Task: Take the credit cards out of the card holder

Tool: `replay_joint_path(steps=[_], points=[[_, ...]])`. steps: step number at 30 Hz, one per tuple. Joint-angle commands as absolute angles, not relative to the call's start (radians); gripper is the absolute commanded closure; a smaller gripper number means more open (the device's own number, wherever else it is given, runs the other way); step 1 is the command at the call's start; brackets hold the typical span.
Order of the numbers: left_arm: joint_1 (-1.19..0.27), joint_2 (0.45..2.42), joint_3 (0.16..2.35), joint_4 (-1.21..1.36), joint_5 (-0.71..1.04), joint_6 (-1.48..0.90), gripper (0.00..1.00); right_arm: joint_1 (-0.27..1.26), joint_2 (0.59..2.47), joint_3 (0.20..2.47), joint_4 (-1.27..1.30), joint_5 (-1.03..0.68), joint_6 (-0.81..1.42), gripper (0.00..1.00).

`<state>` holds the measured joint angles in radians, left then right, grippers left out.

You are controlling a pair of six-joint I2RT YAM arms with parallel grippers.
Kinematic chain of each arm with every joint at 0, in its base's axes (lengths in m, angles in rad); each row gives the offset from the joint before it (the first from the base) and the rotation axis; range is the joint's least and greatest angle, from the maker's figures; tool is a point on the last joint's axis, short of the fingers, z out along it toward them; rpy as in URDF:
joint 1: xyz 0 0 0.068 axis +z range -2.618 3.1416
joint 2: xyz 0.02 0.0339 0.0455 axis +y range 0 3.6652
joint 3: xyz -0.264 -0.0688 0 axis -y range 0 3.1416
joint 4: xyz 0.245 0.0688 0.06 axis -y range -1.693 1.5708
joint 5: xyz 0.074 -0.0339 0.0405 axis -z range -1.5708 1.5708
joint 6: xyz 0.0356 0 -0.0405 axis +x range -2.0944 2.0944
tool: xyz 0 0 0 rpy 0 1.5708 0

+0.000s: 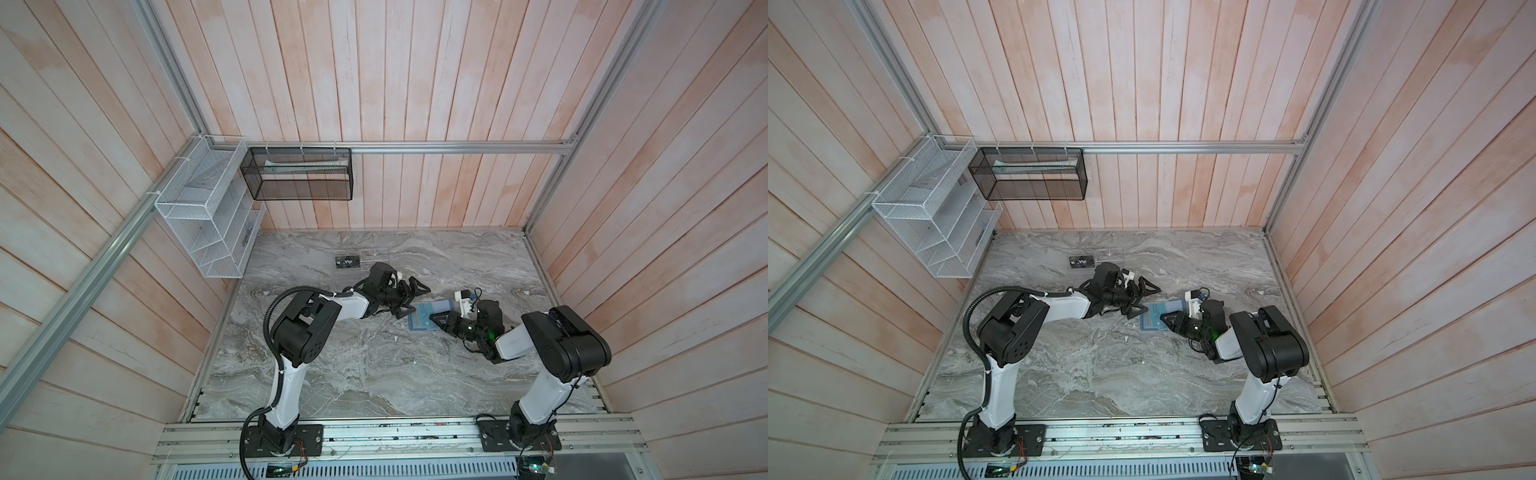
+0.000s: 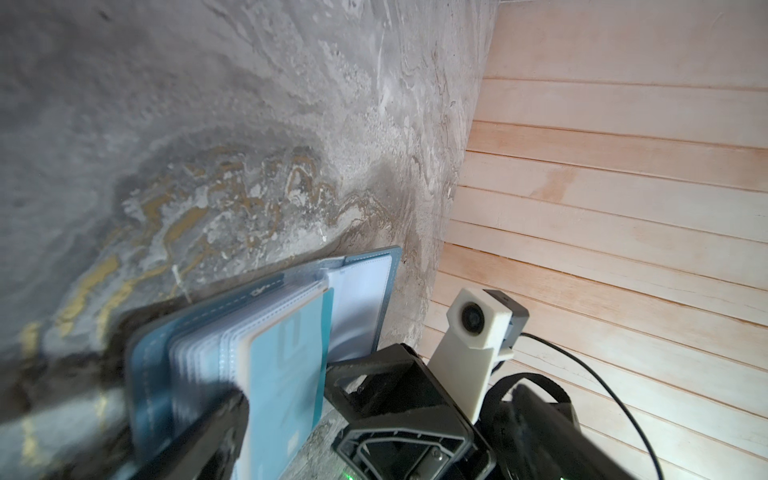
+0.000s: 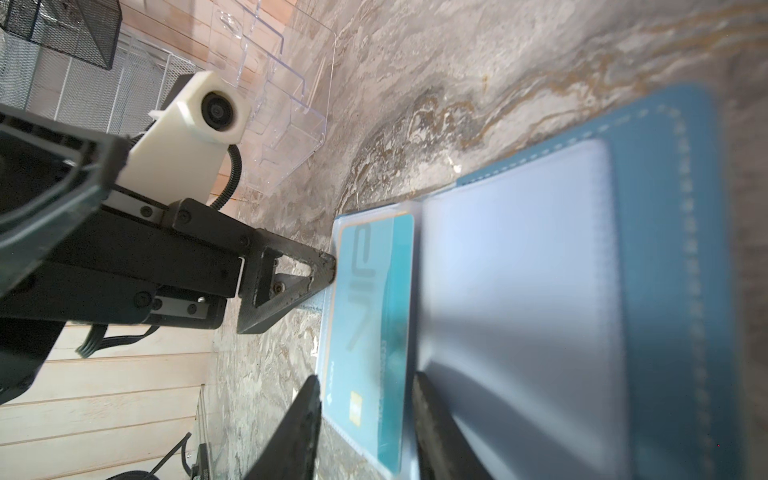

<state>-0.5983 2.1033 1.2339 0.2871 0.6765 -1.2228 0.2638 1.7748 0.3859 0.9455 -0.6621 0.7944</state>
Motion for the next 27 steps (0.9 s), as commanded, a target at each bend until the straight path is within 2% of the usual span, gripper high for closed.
replay_joint_path(steps=[1,9,18,27], points=[[-0.6,2.113,1.188,0.229,0.673,-1.214,0.0,0.261,1.821,0.367,0.99,-0.695,0.824,0.63],[-0.599,2.123,1.169,0.246,0.678,-1.22,0.0,0.261,1.877,0.365,1.08,-0.715,0.873,0.74],[-0.6,2.134,1.166,0.25,0.678,-1.222,0.0,0.245,1.888,0.353,1.127,-0.722,0.892,0.92],[-0.601,2.138,1.146,0.262,0.678,-1.224,0.0,0.236,1.924,0.33,1.204,-0.734,0.925,1.0]])
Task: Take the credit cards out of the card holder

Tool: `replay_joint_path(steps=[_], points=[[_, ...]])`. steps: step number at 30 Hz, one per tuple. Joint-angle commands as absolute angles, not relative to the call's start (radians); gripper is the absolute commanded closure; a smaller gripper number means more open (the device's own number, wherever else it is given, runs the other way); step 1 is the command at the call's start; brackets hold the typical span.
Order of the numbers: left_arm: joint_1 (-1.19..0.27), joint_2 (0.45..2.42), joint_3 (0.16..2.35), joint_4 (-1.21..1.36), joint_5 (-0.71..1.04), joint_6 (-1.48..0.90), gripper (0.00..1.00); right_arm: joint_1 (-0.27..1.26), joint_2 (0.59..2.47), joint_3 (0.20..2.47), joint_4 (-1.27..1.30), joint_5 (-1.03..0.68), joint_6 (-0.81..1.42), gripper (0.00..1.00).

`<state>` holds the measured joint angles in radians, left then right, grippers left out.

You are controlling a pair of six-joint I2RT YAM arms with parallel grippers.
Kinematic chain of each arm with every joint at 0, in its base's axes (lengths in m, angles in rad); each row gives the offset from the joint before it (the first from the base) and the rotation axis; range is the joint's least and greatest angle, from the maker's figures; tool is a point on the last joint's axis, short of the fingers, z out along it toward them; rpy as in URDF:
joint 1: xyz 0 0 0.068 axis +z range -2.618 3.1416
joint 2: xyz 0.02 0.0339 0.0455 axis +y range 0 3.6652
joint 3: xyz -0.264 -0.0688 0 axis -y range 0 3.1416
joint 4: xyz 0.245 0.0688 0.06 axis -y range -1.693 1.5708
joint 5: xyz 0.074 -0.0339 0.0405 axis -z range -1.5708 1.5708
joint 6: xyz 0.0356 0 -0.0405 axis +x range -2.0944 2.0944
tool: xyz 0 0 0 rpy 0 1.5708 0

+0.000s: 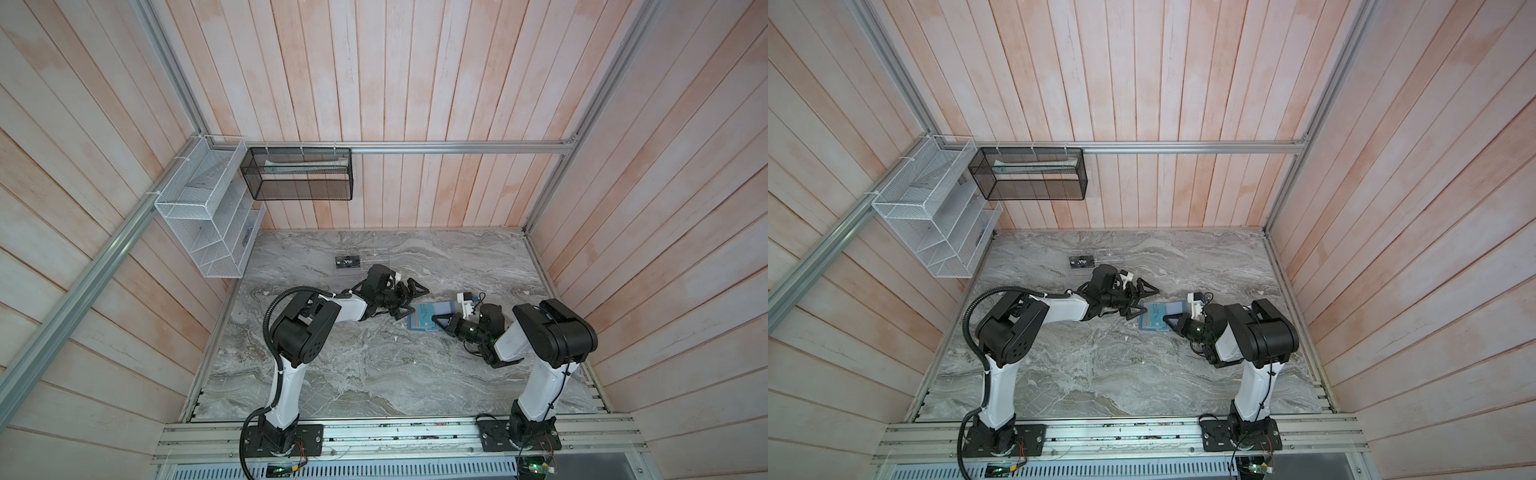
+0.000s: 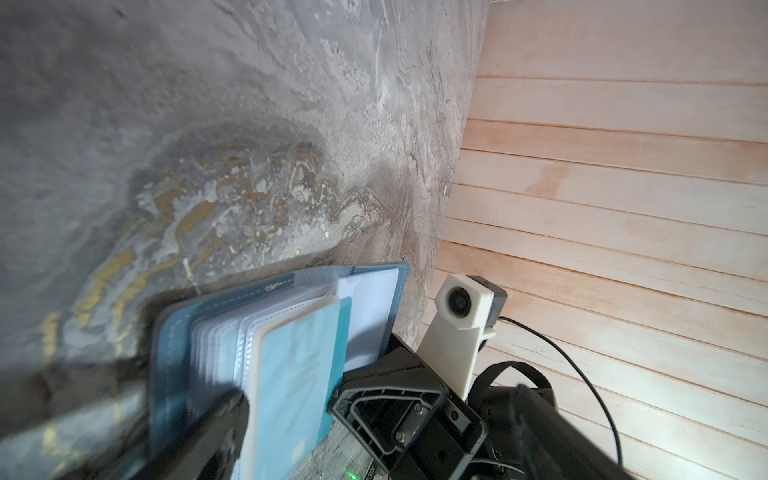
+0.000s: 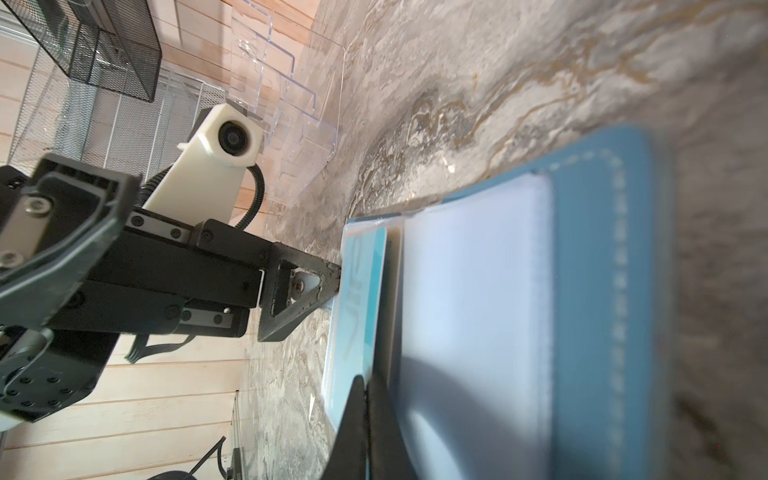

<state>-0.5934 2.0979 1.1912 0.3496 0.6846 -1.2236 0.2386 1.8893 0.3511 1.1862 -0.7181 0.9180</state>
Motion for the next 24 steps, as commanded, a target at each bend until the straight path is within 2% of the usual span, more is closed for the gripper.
replay_joint_path(steps=[1,24], points=[[-0.6,2.138,1.142,0.264,0.678,-1.223,0.0,0.236,1.927,0.33,1.207,-0.736,0.926,1.0],[-0.607,2.138,1.072,0.302,0.667,-1.232,0.0,0.185,1.813,0.285,1.089,-0.71,0.862,1.0]])
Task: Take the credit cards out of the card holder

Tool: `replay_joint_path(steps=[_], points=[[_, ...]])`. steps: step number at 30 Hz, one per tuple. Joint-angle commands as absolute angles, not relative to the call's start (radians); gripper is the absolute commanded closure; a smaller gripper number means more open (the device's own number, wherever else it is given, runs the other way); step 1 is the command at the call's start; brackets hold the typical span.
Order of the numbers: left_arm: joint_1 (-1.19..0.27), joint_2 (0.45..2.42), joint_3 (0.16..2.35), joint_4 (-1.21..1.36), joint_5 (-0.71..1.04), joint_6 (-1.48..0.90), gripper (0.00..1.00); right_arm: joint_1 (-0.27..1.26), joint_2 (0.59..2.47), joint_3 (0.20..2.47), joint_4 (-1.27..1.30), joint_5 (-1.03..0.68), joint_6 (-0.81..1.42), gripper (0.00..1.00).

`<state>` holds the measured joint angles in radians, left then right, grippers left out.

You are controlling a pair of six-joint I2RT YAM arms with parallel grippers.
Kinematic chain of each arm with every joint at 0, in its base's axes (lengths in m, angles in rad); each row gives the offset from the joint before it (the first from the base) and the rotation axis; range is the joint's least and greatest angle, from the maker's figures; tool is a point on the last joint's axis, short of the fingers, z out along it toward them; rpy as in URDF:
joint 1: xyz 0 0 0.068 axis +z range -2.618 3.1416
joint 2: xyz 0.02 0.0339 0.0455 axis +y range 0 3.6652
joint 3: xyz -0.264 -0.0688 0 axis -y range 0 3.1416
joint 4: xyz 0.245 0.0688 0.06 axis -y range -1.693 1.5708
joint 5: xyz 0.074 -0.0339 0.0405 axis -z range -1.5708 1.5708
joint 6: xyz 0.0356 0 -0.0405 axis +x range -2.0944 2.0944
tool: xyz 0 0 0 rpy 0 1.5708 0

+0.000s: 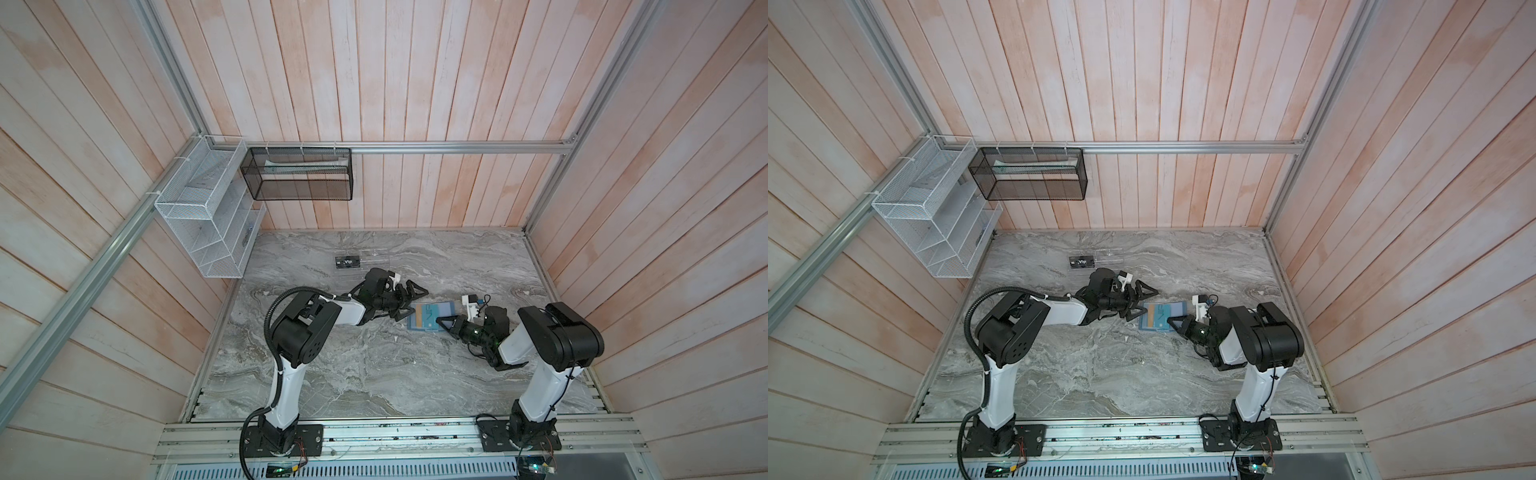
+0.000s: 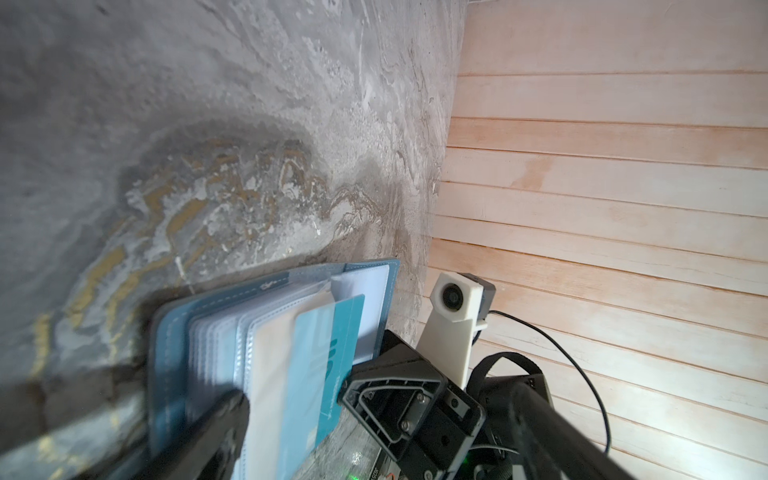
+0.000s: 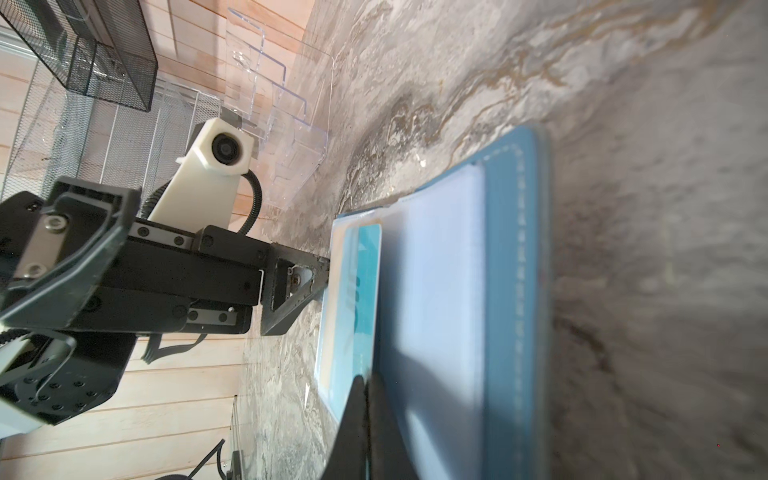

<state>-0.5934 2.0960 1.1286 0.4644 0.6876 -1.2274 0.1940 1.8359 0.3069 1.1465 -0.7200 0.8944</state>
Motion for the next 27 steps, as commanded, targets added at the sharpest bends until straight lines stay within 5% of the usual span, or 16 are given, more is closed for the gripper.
replay_joint_path(steps=[1,27], points=[[-0.607,2.137,1.072,0.302,0.666,-1.233,0.0,0.183,1.805,0.282,1.086,-0.71,0.862,1.0],[-0.632,1.998,1.126,0.212,0.597,-1.078,0.0,0.127,1.551,0.271,0.944,-0.63,0.851,1.0]])
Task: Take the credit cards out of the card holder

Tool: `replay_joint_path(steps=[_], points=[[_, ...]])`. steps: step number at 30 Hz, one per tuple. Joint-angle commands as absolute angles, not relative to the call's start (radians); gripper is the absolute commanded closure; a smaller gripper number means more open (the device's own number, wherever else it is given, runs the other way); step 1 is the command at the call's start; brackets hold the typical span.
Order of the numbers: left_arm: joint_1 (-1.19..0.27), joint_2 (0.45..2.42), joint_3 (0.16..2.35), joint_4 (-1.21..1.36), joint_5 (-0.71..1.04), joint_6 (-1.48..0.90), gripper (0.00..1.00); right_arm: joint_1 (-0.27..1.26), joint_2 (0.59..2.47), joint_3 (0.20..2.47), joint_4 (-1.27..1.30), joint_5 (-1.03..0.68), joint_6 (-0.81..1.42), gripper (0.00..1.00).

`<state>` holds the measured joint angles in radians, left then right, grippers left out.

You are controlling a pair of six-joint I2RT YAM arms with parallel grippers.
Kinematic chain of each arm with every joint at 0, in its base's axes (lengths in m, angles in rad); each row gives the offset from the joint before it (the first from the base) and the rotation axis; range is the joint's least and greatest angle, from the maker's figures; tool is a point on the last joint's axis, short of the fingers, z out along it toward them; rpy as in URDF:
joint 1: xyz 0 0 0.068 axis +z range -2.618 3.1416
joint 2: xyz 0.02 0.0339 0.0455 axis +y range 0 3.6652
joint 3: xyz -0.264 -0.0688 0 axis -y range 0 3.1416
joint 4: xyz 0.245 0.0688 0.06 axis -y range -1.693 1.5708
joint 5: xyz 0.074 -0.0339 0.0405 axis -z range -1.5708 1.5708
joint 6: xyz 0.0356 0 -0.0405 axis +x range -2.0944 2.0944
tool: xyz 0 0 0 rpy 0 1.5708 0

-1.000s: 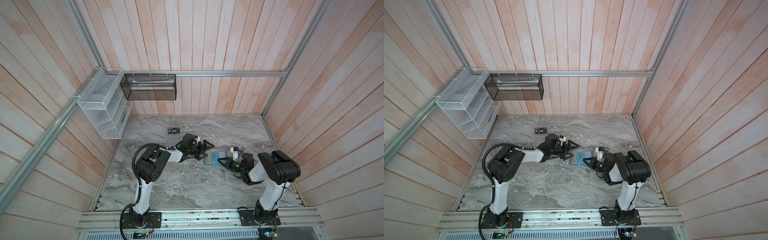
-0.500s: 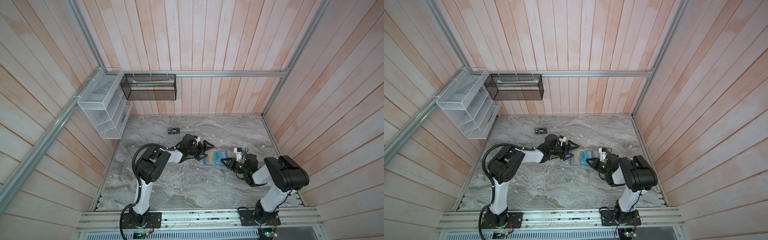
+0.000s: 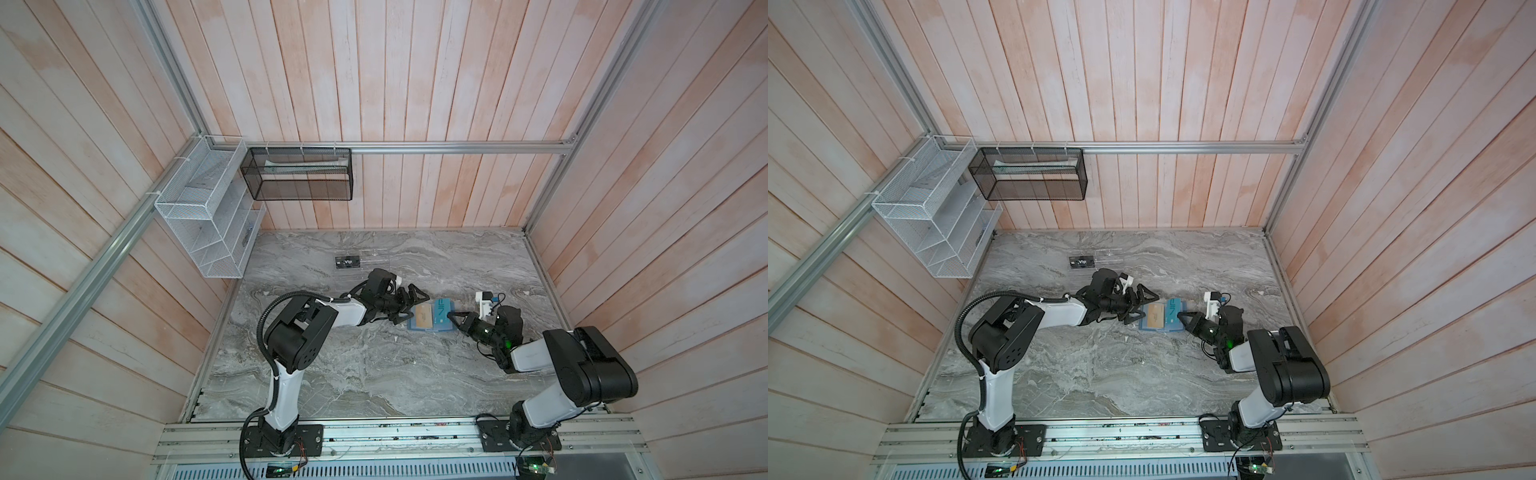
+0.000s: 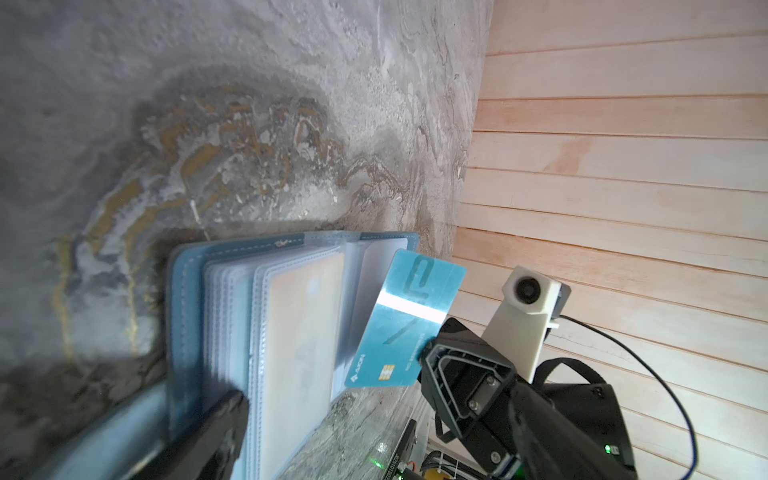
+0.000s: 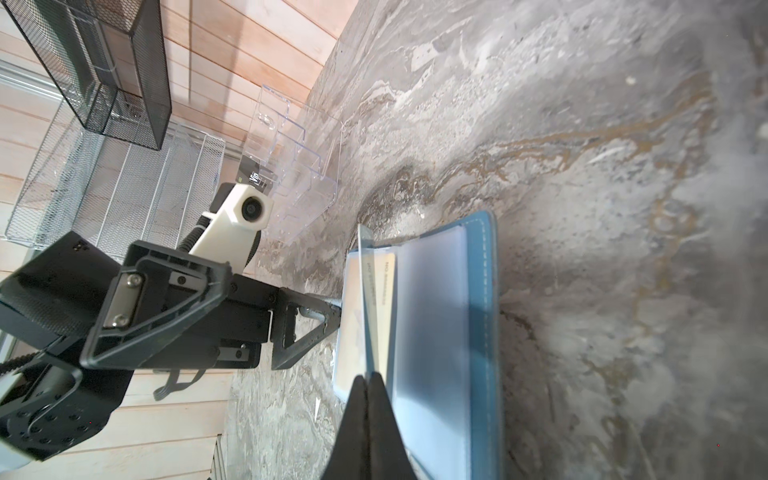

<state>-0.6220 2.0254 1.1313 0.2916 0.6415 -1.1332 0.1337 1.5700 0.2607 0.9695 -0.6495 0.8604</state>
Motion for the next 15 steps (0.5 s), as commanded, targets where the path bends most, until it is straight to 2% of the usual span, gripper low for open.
replay_joint_path(steps=[1,10,15], points=[[-0.633,1.992,1.125,0.218,0.598,-1.07,0.0,0.127,1.546,0.275,0.948,-0.629,0.859,1.0],[-0.649,1.955,1.099,0.403,0.616,-1.107,0.0,0.126,1.506,0.328,0.983,-0.623,0.938,1.0],[-0.649,1.945,1.059,0.602,0.603,-1.19,0.01,0.127,1.5,0.347,1.026,-0.628,0.997,1.0]])
